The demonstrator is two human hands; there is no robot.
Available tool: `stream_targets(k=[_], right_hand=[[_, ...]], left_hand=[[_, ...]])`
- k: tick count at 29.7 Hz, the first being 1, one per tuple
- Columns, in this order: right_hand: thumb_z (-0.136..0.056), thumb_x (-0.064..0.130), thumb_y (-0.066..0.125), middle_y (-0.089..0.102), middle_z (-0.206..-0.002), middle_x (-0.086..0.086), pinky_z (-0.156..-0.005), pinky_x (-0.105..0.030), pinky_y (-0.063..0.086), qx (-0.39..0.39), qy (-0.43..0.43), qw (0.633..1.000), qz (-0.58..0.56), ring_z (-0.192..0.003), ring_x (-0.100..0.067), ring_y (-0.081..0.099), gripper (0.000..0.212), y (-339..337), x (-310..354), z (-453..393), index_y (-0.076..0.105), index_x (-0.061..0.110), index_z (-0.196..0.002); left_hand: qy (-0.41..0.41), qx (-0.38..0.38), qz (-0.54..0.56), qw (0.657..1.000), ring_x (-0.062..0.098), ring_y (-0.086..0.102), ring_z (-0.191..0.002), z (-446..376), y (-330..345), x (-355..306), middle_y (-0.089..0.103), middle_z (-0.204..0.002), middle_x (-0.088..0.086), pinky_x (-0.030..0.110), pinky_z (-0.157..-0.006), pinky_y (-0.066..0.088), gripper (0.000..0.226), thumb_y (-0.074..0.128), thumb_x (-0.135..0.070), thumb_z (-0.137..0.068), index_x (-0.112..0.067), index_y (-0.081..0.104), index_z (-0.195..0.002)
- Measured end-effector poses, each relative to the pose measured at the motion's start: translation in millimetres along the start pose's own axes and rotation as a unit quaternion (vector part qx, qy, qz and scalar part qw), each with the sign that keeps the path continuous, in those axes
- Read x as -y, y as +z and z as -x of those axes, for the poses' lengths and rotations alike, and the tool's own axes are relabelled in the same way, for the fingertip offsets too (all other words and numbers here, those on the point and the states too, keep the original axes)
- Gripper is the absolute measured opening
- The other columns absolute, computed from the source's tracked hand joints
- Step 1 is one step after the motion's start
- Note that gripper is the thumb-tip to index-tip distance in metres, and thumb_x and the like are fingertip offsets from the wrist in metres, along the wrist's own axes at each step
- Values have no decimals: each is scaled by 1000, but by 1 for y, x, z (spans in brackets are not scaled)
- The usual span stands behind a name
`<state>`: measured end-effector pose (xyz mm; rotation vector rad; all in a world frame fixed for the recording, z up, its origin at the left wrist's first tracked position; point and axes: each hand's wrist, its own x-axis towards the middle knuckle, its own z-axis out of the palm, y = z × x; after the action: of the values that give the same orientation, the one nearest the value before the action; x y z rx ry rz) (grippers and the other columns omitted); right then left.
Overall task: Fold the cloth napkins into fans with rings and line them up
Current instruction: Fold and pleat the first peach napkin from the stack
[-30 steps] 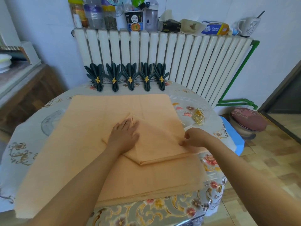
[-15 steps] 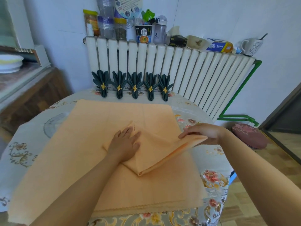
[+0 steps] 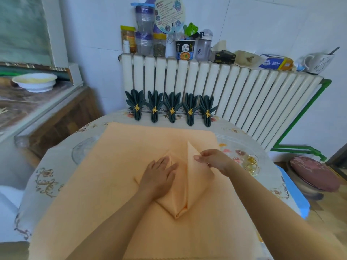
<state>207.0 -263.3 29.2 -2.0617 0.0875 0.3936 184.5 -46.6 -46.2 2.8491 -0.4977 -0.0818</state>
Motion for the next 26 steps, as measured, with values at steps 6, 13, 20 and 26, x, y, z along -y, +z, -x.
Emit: stream_targets(k=[6,13,20,26], right_hand=[[-90,40,57,68,-90,-4,-76,-33,47,-78,-32,991,105,-84,-21,61,33,43,-5,-20,69,9,-93],[-86,37,64,62,-85,4,-90,-34,40,-164,-78,973,144,-91,-18,58,19,67,-15,-36,66,28,-103],[-87,32,62,61,-81,5,-89,-37,40,-208,-100,961,149,-96,-22,56,14,79,-17,-43,70,29,-98],[-87,30,60,64,-100,1,-83,-31,41,-214,-89,953,197,-95,-18,58,20,80,-20,-49,70,28,-103]], left_hand=[[-11,-14,25,1000,6,4,-146,0,-1,1,9,-161,-5,31,-118,2,52,15,-40,-103,-26,10,-153],[-10,-35,52,998,6,9,-146,1,0,0,15,-160,-4,31,-118,4,58,18,-44,-102,-20,4,-154],[0,-14,23,1000,9,3,-147,1,2,2,10,-161,0,35,-118,0,59,13,-56,-96,-37,6,-152],[-3,0,-18,1000,10,-3,-147,0,4,3,2,-161,0,36,-119,-1,59,25,-55,-96,-38,11,-151]])
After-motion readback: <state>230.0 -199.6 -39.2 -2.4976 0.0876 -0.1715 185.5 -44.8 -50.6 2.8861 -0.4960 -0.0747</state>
